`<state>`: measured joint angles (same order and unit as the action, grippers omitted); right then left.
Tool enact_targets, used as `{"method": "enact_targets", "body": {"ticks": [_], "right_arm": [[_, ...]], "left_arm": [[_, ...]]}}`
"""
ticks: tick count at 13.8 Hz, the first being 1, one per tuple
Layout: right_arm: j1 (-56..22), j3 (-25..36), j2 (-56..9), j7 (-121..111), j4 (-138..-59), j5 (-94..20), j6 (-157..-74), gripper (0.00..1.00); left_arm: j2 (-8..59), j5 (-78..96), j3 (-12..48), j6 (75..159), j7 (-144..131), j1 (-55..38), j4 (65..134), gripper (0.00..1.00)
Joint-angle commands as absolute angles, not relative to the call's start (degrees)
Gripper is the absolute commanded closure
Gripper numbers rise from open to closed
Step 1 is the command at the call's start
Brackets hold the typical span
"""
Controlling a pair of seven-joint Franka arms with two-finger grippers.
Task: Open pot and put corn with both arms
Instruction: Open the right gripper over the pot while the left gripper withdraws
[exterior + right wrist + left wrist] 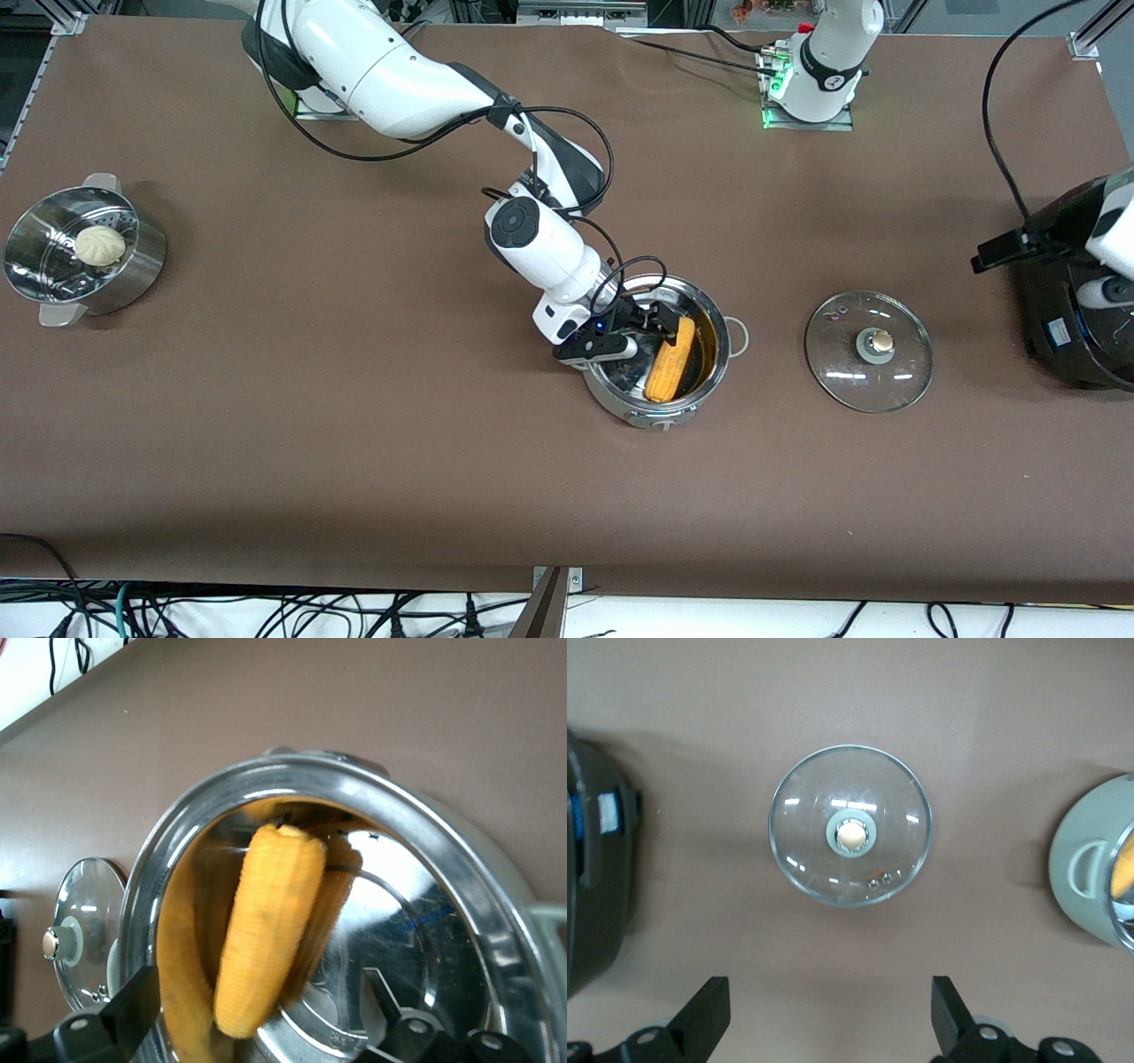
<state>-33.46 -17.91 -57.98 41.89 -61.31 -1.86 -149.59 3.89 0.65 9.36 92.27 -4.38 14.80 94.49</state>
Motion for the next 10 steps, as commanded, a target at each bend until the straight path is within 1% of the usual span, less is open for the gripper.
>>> {"method": "enact_targets", "body": {"ticks": [1,4,5,7,10], "right_arm": [[-33.4,-16.6,-55.6,41.9,-59.4,1.3,-140.1,0.00],[-28.8,-16.2,-49.3,40.1,-60.2,2.1,-133.7,0.00],[-26.3,-16.3,-47.2,34.2,-60.9,1.7,-129.5,0.00],[-20.8,-16.5,-43.5,25.8,-60.9,0.2,-117.7,0.00],[-13.4,-16.2,-37.7,24.7,-60.9,-1.8,-102.3,0.00]], "left_arm": [[2.8,1.1,10.5,90.4,-6.2,14.7,93.5,0.00],[3.0,1.0,10.4,90.6,-6.1,14.8,93.3,0.00],[3.0,1.0,10.4,90.6,-5.7,14.8,93.3,0.00],[3.1,0.9,10.4,90.6,-5.4,14.8,93.3,0.00],[3.1,0.6,10.4,90.5,-5.5,14.7,91.2,0.00]]}}
